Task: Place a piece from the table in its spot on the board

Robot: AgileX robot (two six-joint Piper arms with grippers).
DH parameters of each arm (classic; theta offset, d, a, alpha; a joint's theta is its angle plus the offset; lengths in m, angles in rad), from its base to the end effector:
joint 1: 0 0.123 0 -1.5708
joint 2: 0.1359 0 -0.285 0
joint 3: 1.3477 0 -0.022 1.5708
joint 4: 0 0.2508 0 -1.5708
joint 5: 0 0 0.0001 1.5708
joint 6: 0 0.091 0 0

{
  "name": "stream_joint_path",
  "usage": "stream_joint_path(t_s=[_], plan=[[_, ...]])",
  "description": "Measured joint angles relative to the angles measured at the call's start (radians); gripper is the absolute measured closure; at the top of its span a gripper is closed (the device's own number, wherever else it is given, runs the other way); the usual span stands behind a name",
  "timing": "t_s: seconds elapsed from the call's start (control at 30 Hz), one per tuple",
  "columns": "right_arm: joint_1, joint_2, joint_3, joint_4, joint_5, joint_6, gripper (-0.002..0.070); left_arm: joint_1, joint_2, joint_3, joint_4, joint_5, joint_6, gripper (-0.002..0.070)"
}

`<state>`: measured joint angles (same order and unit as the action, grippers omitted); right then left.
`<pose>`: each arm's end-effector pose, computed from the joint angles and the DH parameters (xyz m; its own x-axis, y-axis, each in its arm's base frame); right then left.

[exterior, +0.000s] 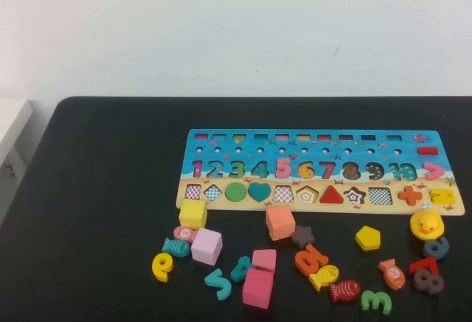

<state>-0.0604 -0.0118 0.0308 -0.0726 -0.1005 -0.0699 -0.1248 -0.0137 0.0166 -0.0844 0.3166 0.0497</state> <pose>0.0556 -0.0027 0.2125 0.1581 -0.1515 -0.9757 0.0764 0.9871 -0.1409 0.0530 -0.0091 0.1798 -0.2319 -0.0017 -0.9727 0.1428 0.9891 -0.0357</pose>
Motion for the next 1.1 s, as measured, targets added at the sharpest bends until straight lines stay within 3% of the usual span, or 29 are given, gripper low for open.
stream_joint_path(t_s=[0.2,0.57,0.77,0.9,1.1], plan=[[0.000,0.000,0.000,-0.002,-0.189,-0.009,0.0657,0.000,0.000,0.000,0.000,0.000,0.000,0.0676],[0.000,0.000,0.000,0.058,-0.295,0.070,0.0657,0.000,0.000,0.000,0.000,0.000,0.000,0.0676],[0.000,0.000,-0.170,0.064,-0.021,0.103,0.0657,0.000,0.000,0.000,0.002,0.000,0.003,0.0676],[0.000,0.006,-0.354,0.017,0.281,0.106,0.0657,0.000,0.000,0.000,0.002,0.000,0.003,0.0677],[0.000,0.186,-0.506,0.005,0.581,-0.006,0.0658,0.000,0.000,0.000,0.002,0.000,0.003,0.0677]])
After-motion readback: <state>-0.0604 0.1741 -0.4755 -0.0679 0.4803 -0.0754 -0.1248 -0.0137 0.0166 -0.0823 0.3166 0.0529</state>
